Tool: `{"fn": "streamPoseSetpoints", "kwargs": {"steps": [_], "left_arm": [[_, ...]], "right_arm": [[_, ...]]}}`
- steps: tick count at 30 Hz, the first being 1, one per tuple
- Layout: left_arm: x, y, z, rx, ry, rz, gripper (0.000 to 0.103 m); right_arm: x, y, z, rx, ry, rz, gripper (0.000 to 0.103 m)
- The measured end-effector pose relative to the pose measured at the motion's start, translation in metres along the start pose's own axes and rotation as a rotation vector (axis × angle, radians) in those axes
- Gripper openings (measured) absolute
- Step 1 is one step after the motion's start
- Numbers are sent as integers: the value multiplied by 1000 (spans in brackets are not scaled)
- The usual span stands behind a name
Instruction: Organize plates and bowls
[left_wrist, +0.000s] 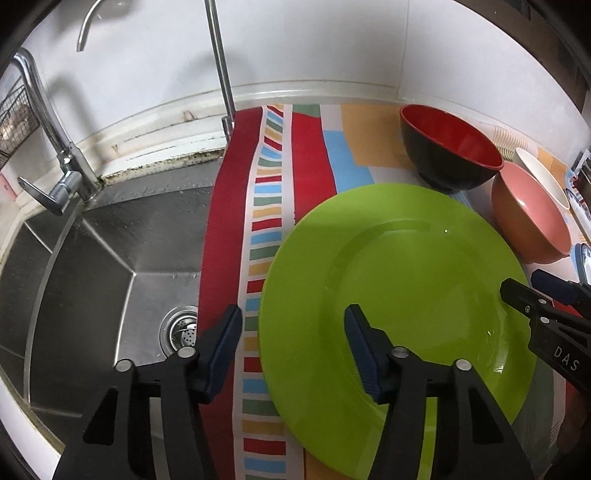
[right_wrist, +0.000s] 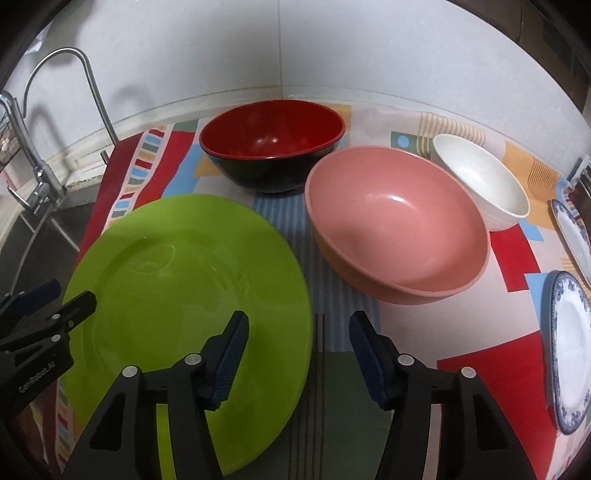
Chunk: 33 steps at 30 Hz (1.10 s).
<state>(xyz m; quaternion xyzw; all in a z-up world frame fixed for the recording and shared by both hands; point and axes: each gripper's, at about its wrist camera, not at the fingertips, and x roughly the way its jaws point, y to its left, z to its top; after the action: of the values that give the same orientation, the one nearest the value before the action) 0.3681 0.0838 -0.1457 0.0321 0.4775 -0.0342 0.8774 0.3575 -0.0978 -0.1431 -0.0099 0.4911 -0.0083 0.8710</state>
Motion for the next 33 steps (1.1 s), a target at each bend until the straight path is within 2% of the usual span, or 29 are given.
{"fn": "streamPoseSetpoints", "kwargs": {"steps": [6,12,22,33], "left_arm": [[5,1,-1,-5,18,-14,43],[6,3,0,-23,18,-24,42],[-3,3,-5,-37,23,-27,39],[-48,-3,-31,-48,-4,-15,38]], "right_arm": [[5,2,1,3,18,19,51],[6,6,2,-8,19,50,38],[3,7,1,-8,19,45,37],[-29,2,-14,0,7,57,37]]}}
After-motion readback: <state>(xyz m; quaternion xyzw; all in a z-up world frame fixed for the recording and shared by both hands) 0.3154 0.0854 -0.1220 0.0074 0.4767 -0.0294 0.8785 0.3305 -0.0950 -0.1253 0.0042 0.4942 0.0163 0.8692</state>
